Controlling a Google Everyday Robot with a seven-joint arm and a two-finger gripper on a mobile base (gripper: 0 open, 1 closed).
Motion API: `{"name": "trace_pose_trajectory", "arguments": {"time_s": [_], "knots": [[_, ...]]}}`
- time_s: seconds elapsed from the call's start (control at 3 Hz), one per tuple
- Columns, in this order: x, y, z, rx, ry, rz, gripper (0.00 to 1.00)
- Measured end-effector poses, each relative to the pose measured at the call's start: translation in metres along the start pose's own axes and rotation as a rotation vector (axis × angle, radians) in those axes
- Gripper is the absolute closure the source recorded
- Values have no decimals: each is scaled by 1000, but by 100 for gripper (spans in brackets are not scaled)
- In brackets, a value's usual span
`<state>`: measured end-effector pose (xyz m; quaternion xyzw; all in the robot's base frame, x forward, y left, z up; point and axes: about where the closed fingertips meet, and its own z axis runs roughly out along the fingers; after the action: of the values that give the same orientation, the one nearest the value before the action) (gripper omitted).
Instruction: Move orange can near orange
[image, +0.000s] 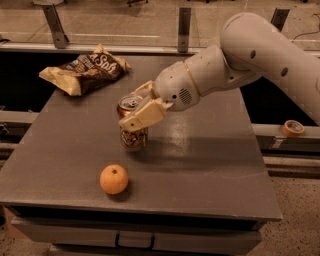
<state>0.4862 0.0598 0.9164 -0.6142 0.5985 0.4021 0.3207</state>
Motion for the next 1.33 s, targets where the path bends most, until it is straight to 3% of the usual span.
{"name": "trace_pose_trajectory", "arguments": {"time_s": [0.67,1.0,1.33], "knots": [[6,15,-1,16,51,-45,36],[12,18,1,10,54,-32,12],[18,21,5,7,52,-15,0]]}}
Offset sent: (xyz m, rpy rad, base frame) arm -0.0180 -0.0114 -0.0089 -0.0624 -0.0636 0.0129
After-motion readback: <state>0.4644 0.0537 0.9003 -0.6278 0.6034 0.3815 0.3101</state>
